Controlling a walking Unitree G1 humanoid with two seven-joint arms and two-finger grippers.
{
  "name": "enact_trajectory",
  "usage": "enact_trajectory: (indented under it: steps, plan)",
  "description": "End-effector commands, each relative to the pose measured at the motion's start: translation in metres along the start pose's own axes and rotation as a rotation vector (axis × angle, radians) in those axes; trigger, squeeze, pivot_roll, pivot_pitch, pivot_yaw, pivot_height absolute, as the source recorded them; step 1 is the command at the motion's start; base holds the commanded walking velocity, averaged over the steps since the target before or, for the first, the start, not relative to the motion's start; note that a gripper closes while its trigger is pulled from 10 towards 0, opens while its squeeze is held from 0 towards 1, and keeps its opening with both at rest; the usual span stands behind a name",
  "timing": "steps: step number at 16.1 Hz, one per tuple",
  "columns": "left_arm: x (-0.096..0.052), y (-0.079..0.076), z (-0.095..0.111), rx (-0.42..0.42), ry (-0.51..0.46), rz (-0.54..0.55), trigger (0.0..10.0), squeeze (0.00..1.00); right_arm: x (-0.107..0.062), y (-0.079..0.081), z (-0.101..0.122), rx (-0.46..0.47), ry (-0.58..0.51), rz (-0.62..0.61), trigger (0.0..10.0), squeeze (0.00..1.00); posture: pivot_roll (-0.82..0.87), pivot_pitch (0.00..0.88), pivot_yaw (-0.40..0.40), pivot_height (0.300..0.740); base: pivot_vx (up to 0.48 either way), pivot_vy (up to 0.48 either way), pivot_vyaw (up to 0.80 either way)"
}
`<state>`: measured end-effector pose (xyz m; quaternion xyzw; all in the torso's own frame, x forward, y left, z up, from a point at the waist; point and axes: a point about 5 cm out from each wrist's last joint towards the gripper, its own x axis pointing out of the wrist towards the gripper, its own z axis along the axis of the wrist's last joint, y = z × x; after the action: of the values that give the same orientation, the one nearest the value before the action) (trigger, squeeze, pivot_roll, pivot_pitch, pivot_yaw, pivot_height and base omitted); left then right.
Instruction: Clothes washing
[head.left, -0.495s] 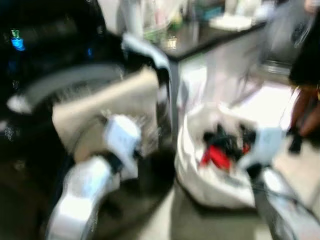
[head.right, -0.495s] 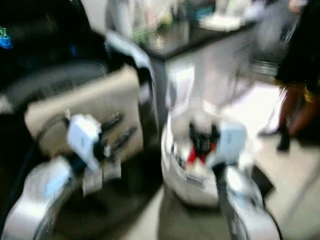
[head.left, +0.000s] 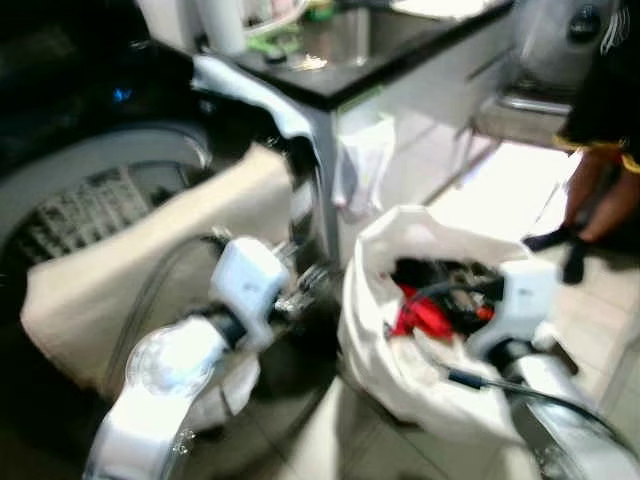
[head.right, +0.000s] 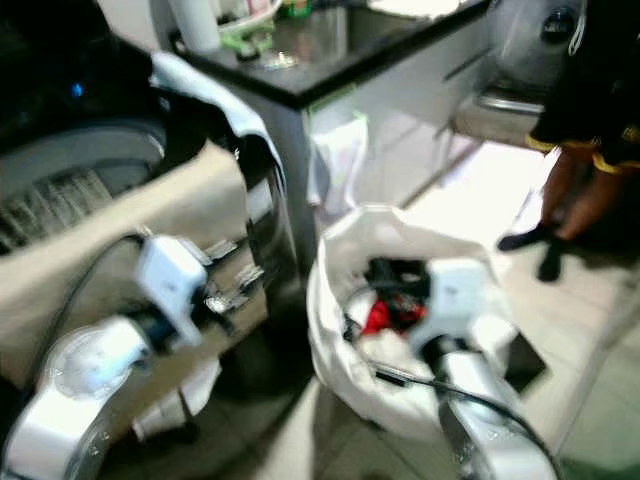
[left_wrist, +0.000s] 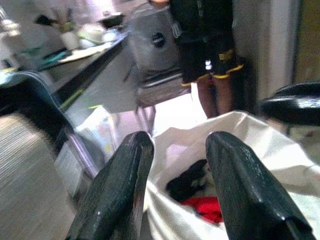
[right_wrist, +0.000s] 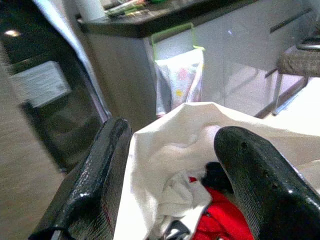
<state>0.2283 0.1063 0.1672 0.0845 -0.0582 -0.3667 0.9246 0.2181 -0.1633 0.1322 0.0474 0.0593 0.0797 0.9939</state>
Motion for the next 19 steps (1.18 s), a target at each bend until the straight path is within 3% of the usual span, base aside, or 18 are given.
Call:
enact_trajectory:
  steps: [1,5,8,11,19]
  plan:
    - [-0.007,0.007,0.001,0.019,0.015,0.031,10.0,0.00,0.001,0.012,0.000,0.013,-0.003,0.054,10.0,0.00,-0.04,0.029,0.099,0.740,0.334,0.000,0.00]
    - [-0.019,0.008,-0.007,0.004,0.053,0.161,10.0,0.00,0.014,0.014,-0.002,-0.068,0.027,0.143,10.0,0.00,-0.02,0.024,0.000,0.740,0.063,0.000,0.00]
    - [-0.023,0.009,-0.006,0.033,0.051,0.203,10.0,0.00,0.017,0.007,-0.008,-0.068,0.032,0.102,10.0,0.00,-0.01,0.021,-0.014,0.740,0.000,0.000,0.00]
    - [-0.023,0.010,-0.001,0.017,0.010,0.168,10.0,0.00,0.015,0.001,-0.002,-0.018,-0.002,0.062,10.0,0.00,-0.02,0.017,0.010,0.740,0.090,0.000,-0.15]
    - [-0.019,0.011,0.001,0.005,-0.011,0.098,10.0,0.00,0.005,0.003,-0.006,-0.018,0.000,0.071,10.0,0.00,-0.04,0.008,0.047,0.740,0.382,0.000,-0.78]
